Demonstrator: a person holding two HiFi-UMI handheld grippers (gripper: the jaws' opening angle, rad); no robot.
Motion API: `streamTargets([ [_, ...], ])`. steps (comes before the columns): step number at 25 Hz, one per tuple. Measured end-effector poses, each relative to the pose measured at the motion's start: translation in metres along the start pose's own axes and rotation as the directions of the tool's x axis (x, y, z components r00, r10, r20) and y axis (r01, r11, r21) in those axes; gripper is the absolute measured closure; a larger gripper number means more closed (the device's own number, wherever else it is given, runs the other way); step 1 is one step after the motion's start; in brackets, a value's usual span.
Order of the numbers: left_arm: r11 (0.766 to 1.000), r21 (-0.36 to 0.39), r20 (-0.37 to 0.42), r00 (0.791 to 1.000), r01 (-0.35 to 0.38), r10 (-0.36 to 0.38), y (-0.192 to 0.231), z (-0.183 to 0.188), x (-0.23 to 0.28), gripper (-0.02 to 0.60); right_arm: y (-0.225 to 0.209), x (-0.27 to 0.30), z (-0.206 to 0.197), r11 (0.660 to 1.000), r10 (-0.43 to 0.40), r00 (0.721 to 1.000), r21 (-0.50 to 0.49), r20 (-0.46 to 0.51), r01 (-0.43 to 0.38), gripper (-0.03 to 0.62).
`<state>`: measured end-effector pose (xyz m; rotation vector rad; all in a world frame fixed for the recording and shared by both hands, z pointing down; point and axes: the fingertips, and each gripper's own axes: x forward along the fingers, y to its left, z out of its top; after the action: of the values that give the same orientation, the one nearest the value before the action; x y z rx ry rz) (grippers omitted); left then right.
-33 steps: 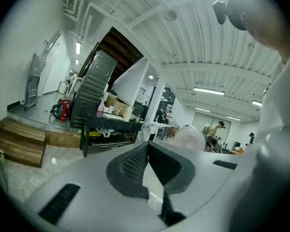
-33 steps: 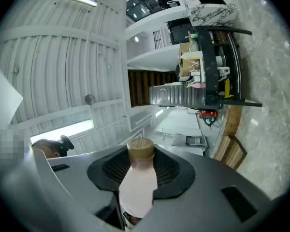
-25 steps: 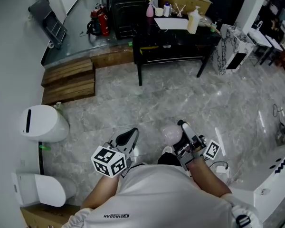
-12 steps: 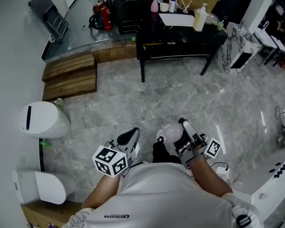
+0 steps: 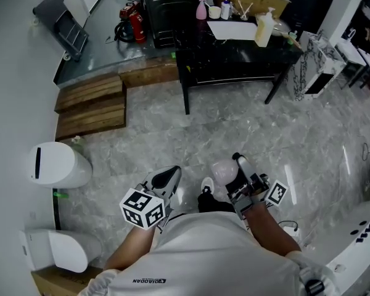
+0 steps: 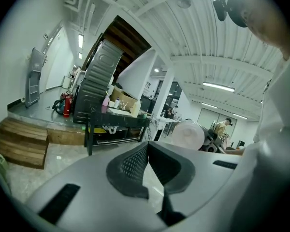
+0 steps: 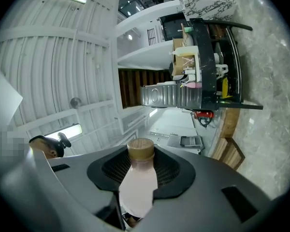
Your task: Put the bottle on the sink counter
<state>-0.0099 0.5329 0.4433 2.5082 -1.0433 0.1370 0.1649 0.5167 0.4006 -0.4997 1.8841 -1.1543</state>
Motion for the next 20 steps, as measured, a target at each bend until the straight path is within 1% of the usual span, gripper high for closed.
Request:
streamTargets([
  [5, 1.000, 0.022, 0.012, 1.000, -0.002, 0.002, 0.025, 0.049, 0.058, 0.566, -0.018, 0.050, 0.058, 1.000, 0.029, 1.000, 0.001, 0.004, -0.029, 0.431],
  [9, 0.999, 0.032, 0.021, 1.000, -0.008, 0.007, 0.037, 0.077, 0.099, 0.567, -0.032, 0.077, 0.100, 0.999, 0.035, 0.999, 0.003, 0.006, -0.035, 0.431],
  [15, 0.999, 0.052, 0.033, 0.999, -0.011, 0.009, 0.049, 0.107, 0.168, 0.566, -0.058, 0.102, 0.162, 0.999, 0.047, 0.999, -0.013, 0.003, -0.047, 0.431],
  [20, 0.999, 0.043, 0.040, 0.999, -0.018, 0.017, 0.057, 0.120, 0.205, 0.566, -0.075, 0.118, 0.195, 0.999, 0.052, 0.999, -0.016, -0.012, -0.052, 0.431],
])
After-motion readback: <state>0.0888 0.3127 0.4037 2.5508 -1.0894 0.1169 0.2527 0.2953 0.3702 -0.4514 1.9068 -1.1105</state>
